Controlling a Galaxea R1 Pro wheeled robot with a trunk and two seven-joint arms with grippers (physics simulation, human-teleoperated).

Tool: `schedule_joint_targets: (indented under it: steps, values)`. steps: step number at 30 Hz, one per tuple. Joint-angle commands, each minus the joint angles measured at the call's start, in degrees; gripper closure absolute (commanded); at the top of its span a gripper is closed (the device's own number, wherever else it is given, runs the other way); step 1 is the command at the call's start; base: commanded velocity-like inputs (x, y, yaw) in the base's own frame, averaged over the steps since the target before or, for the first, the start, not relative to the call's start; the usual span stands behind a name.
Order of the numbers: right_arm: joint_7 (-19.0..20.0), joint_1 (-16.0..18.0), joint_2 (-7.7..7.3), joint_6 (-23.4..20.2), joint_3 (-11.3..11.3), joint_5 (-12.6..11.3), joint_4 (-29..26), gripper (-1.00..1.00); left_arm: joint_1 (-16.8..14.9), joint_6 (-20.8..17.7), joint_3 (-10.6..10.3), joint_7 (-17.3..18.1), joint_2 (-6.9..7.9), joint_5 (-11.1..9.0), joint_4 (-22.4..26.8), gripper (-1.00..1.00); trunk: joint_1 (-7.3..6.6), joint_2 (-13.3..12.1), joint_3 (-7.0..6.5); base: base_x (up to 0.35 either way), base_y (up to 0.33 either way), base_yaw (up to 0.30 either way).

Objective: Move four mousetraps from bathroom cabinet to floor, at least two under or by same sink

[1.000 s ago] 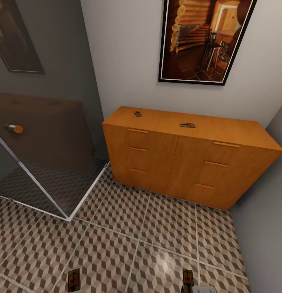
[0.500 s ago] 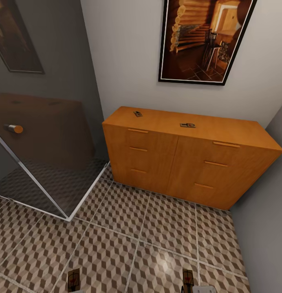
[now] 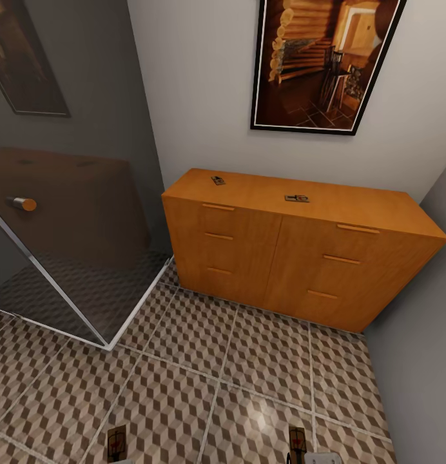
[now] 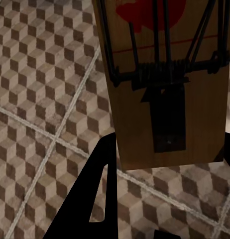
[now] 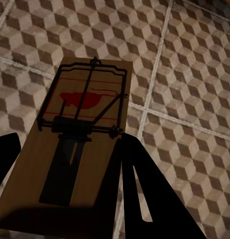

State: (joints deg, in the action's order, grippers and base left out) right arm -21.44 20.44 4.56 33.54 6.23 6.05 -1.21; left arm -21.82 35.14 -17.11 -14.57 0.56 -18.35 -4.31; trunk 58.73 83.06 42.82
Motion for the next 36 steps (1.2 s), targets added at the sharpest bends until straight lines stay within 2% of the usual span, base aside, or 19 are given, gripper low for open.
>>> schedule_joint_targets:
  steps: [1, 36]
  values:
    - [-0.27, 0.04, 0.01, 0.03, 0.19, 0.37, 0.07, 1.0, -0.07, 0.2, -0.47, -0.46, -0.03, 0.01, -0.18, 1.0, 0.0, 0.02, 0.04, 0.0, 0.0, 0.0]
    - [-0.27, 0.06, 0.01, 0.03, 0.19, 0.37, 0.07, 1.0, -0.08, 0.19, -0.47, -0.46, -0.03, 0.01, -0.18, 1.0, 0.0, 0.02, 0.04, 0.0, 0.0, 0.0]
